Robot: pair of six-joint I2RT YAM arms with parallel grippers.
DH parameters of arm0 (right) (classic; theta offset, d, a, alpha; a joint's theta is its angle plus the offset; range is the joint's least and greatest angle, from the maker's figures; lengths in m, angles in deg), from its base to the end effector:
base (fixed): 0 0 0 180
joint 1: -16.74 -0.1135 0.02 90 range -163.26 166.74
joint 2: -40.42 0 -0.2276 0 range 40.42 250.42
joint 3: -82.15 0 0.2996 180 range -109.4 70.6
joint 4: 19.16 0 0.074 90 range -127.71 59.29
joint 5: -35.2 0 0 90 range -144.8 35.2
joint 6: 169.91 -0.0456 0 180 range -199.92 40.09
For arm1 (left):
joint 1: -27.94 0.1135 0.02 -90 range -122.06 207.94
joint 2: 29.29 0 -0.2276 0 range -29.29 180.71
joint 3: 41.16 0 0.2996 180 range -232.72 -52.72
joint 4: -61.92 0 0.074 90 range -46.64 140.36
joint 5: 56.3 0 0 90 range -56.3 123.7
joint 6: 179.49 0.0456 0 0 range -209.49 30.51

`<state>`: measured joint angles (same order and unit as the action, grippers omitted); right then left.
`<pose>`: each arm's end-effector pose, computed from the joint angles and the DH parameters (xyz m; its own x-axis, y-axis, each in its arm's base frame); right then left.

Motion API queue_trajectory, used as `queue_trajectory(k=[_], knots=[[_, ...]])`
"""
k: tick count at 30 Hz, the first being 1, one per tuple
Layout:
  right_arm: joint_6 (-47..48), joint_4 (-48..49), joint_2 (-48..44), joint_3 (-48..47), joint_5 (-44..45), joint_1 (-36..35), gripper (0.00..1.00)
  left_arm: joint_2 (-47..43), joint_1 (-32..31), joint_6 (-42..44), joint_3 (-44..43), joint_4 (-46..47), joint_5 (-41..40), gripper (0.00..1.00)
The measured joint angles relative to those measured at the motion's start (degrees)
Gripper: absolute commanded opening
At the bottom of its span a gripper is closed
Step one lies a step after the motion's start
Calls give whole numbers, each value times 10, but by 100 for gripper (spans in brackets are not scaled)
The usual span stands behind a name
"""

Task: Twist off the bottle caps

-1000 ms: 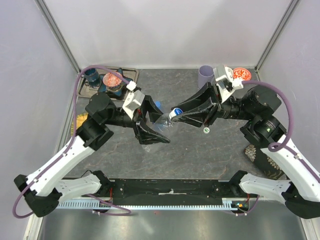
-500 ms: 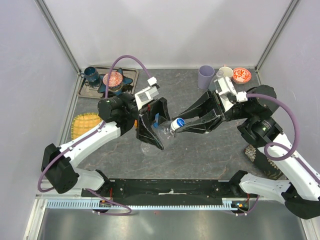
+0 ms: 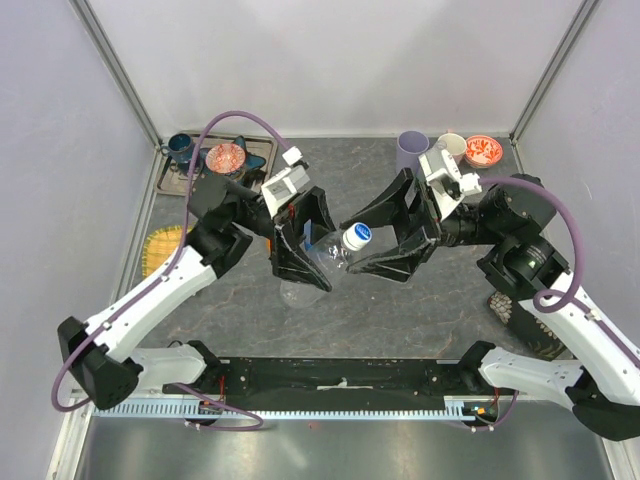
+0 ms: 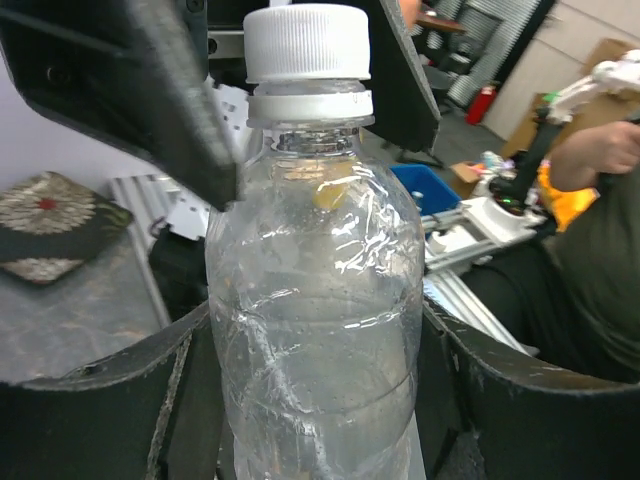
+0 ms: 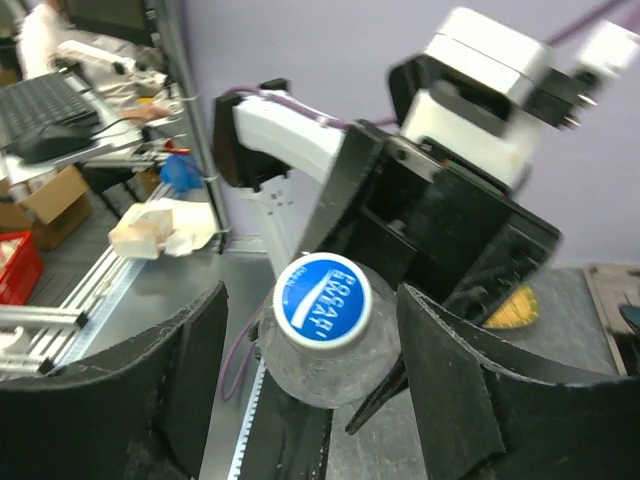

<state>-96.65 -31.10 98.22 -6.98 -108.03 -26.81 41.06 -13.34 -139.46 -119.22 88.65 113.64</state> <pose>0.1562 0.1988 0.4955 -0.0461 0.1941 -0.9799 -0.9887 -0.1490 0.0170 0.2018 -0.2369 0.4144 -0.2822 0.0697 -0.9568 0.7921 -0.5458 -0.2733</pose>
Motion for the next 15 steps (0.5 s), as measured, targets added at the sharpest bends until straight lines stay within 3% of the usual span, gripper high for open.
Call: queue_trajectory(k=[2, 7, 11, 15], knots=[[2, -37, 0, -13, 39, -2, 81, -19, 1, 92, -18, -117, -25, 28], [5, -93, 0, -49, 130, -2, 88, -40, 2, 229, -34, -284, -80, 29], [2, -125, 1, -83, 217, -2, 89, -47, 2, 306, -34, -382, -156, 32], [-11, -141, 6, -113, 299, -2, 89, -60, -6, 366, -28, -438, -283, 32]])
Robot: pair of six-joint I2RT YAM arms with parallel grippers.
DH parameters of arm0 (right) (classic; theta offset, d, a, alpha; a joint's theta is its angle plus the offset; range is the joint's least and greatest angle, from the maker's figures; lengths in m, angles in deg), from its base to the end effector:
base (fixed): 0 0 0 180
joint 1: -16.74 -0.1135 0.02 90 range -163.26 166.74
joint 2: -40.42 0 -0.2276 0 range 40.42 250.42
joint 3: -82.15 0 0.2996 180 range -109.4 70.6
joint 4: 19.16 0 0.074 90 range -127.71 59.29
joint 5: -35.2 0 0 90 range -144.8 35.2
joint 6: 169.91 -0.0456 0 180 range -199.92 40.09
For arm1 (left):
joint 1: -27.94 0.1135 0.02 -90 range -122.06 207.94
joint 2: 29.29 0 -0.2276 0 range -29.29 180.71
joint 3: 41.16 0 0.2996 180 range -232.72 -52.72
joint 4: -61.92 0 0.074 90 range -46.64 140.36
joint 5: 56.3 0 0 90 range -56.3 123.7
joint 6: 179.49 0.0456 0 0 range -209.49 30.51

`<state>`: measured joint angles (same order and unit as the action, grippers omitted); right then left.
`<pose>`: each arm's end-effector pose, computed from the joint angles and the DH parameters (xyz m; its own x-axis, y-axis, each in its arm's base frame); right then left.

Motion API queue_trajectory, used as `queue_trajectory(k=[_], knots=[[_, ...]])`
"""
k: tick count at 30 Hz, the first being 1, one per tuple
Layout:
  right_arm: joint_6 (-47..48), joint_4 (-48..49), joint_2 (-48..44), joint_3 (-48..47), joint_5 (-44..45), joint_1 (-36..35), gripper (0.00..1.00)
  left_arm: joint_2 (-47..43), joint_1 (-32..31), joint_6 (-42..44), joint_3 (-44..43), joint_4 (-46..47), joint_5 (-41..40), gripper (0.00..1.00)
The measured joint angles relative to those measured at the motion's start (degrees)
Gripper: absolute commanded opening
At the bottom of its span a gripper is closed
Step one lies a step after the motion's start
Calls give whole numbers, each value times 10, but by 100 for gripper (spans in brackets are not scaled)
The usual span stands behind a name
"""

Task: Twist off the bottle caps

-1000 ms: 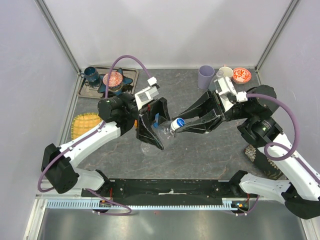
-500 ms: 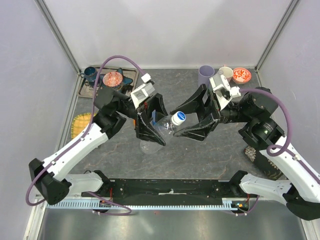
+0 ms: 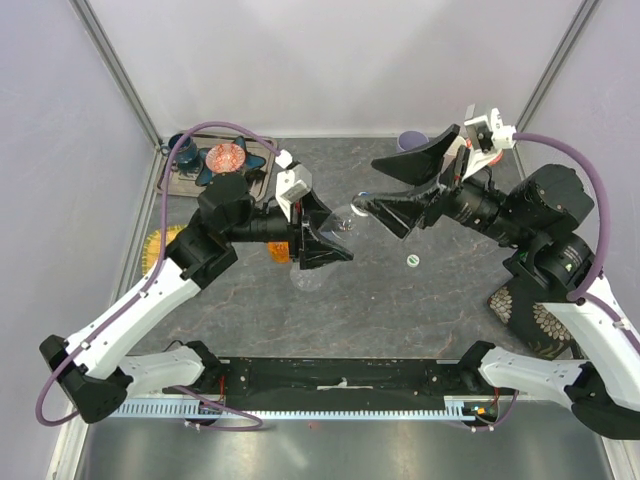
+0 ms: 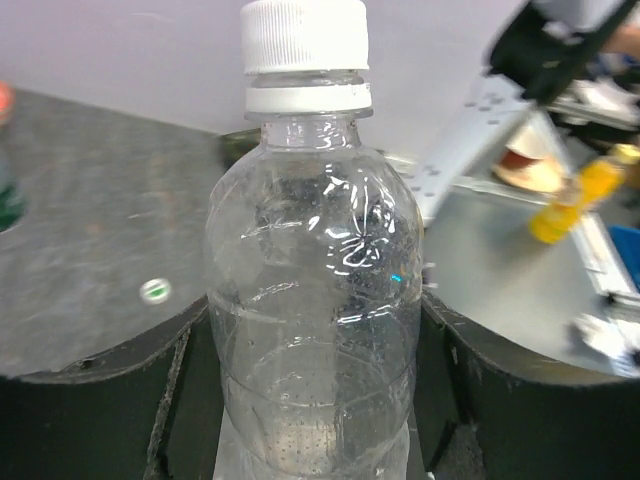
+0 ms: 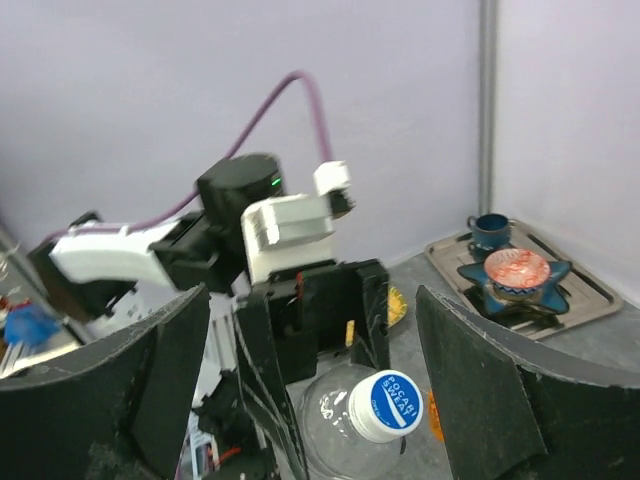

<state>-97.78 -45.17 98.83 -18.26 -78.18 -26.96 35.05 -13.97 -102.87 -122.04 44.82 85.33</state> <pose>0.1572 0.1753 0.5398 -0.0897 0.3039 -0.9485 -0.9272 0.3224 0.1909 0.2075 -0.2343 0.4029 -0.2380 0.0206 -0.9710 0.9693 -0.0585 -0.2389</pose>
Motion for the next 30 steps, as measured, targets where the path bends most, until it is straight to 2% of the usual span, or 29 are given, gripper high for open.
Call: queue_trajectory(k=[8, 13, 17, 24, 30], knots=[[-79, -21, 22, -5, 157, 0, 84, -36, -89, 104, 39, -25, -363, 33], [-115, -45, 54, -5, 217, 0, 82, -33, -125, 147, 57, -25, -516, 33], [-126, -61, 80, -5, 231, 0, 81, -33, -133, 167, 59, -21, -577, 33], [-134, -84, 117, -5, 237, 0, 77, -33, -136, 182, 60, -13, -612, 33], [-135, -88, 125, -5, 237, 0, 63, -33, -140, 188, 60, -12, -621, 33]])
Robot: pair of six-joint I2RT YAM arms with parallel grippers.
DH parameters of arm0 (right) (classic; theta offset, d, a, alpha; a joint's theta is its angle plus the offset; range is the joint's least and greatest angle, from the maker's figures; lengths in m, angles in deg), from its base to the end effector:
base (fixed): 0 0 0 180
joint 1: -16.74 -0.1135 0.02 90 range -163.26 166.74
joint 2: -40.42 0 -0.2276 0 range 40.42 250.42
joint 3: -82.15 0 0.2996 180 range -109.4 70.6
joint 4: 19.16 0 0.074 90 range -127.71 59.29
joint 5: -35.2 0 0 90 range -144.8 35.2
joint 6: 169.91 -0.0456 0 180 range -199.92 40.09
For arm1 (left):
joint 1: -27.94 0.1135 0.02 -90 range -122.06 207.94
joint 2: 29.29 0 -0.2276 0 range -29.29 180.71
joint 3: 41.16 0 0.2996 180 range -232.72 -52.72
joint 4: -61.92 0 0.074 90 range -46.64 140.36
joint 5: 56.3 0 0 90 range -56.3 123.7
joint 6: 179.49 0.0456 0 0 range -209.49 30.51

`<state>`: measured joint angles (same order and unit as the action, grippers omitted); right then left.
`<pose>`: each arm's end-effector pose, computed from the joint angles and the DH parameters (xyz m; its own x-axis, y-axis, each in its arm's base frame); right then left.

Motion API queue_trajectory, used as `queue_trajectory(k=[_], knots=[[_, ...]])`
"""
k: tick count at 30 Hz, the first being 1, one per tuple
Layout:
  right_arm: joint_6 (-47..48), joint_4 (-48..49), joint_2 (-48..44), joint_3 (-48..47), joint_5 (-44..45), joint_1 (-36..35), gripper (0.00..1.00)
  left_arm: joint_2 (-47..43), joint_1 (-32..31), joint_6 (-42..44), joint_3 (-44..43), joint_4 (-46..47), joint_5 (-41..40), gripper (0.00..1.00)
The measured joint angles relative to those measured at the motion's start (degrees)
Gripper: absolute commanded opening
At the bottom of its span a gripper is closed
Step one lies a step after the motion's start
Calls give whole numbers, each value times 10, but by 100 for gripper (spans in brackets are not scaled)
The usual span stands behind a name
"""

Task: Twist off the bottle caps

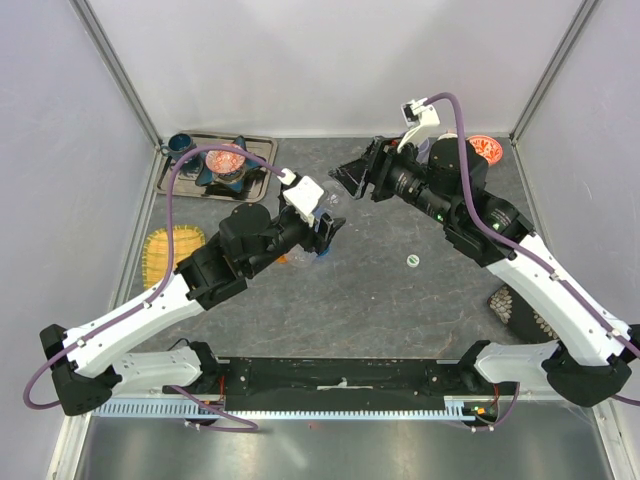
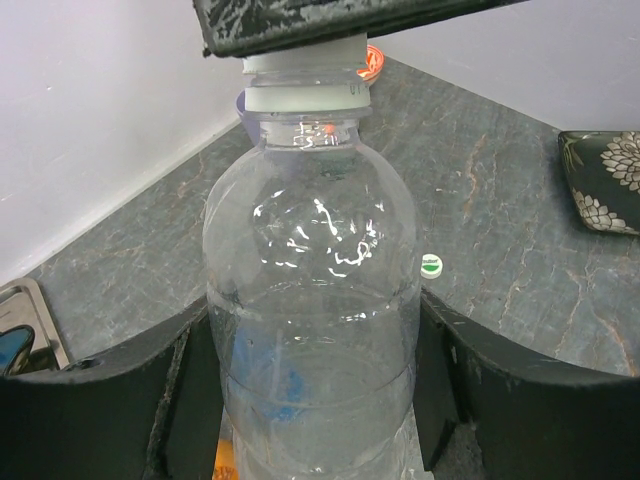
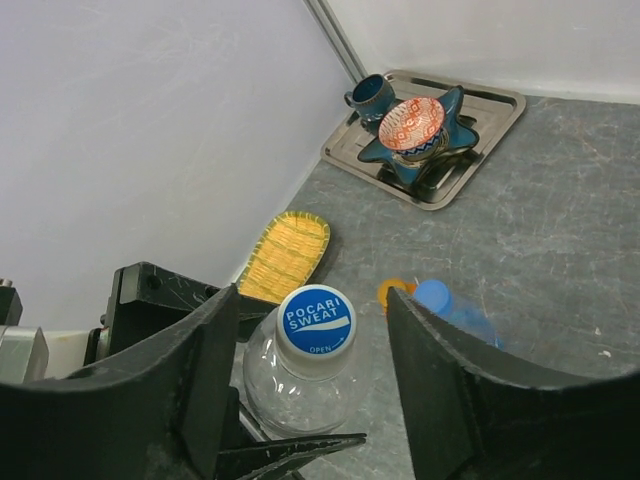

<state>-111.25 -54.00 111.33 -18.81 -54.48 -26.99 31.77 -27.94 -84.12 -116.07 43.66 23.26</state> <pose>0.2344 0.2238 0.4686 -0.4090 0.3285 -0.8514 -0.5556 0.6505 0.5179 0.1859 -0.2597 0.3753 0.0238 0.1290 -0.9914 0.7137 0.6922 0.1072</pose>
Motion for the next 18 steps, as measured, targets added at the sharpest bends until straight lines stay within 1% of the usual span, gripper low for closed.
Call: queue_trajectory(k=[1, 2, 9, 12, 13, 15, 16, 17, 18], knots=[[0, 0, 0, 0, 0, 0, 55, 0, 0, 1, 0, 0, 0, 33], [0, 0, 0, 0, 0, 0, 53, 0, -1, 1, 0, 0, 0, 33], [-3, 4, 0, 17, 0, 0, 47, -1, -1, 2, 2, -1, -1, 33], [-4, 5, 0, 19, -1, 0, 40, -1, -2, 2, 5, -1, -1, 33], [-5, 5, 0, 19, -2, 0, 33, -1, -2, 2, 5, -1, -1, 33], [-5, 5, 0, 19, -2, 0, 23, -1, -2, 2, 7, 0, -2, 33], [-7, 5, 0, 20, -3, 0, 6, -1, -2, 2, 7, 0, -2, 32], [-6, 5, 0, 20, -4, 0, 0, -2, -1, 2, 7, 0, -2, 31], [-6, 5, 0, 21, -5, 0, 0, -2, -2, 2, 8, 0, -2, 29]])
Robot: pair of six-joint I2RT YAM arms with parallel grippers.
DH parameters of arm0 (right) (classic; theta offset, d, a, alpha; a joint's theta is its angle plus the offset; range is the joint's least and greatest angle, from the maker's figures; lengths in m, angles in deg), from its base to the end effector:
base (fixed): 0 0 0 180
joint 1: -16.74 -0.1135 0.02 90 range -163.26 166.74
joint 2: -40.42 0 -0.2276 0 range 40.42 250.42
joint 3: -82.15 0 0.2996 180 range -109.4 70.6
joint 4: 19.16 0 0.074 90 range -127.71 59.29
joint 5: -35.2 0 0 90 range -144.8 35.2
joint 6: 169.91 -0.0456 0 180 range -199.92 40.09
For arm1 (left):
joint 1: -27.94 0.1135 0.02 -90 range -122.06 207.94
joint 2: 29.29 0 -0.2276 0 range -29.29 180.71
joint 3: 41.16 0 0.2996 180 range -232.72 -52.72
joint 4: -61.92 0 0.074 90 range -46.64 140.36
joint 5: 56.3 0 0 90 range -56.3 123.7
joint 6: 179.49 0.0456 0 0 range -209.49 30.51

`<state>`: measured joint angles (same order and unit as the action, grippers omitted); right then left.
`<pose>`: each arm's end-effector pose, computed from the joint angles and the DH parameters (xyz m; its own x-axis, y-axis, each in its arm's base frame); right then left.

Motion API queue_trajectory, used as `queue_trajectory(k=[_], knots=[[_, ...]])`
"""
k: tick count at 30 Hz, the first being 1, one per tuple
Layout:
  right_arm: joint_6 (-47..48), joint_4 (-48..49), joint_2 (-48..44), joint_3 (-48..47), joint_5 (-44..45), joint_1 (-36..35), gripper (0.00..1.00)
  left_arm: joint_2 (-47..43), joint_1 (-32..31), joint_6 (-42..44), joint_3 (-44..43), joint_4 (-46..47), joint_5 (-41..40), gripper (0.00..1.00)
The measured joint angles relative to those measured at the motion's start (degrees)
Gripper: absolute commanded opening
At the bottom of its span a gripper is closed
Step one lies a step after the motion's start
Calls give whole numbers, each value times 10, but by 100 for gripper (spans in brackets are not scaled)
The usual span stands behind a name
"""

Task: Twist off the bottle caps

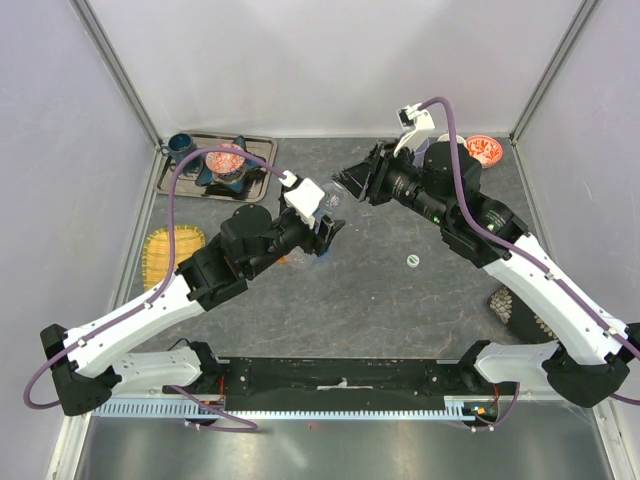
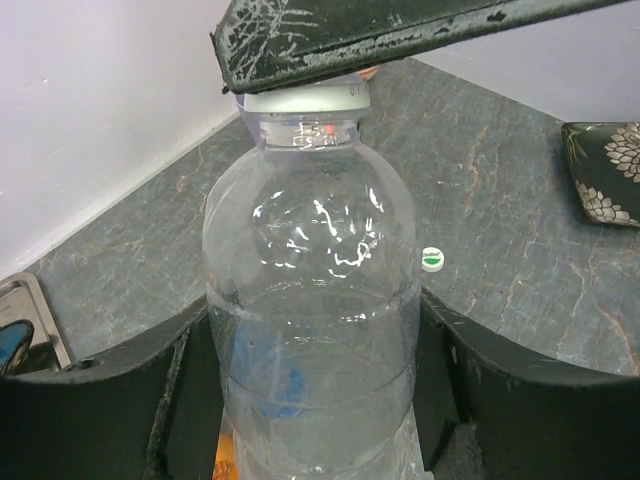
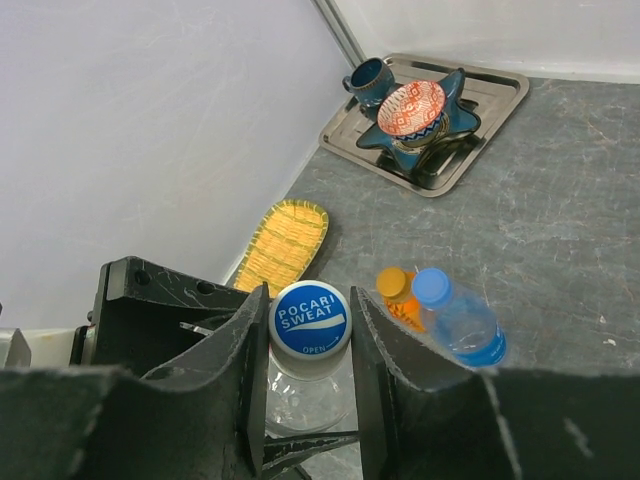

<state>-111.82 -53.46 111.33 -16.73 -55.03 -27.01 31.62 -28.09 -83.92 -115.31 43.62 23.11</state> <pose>0.2376 0.2277 0.4559 -0.4347 0.3156 -0.8435 -0.5474 0.6512 0.5257 0.1854 -0.2602 0.3705 0.0201 0.1408 -0.9898 0.7143 0.6907 0.1128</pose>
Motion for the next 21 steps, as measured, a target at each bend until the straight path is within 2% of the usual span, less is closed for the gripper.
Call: queue_trajectory(k=[4, 8, 11, 15, 21], knots=[[7, 11, -5, 11, -16, 1, 0, -4, 1, 0, 2, -3, 14, 26], [42, 17, -33, 23, -62, 1, 0, -19, 15, -6, 3, -8, 101, 25], [87, 24, -67, 28, -123, 3, 0, -23, 37, -27, -12, -9, 219, 26], [137, 73, -122, 47, -234, 6, 0, -12, 71, -89, -47, 12, 431, 26], [166, 126, -141, 49, -391, 2, 0, 21, 108, -242, -52, 146, 695, 27]])
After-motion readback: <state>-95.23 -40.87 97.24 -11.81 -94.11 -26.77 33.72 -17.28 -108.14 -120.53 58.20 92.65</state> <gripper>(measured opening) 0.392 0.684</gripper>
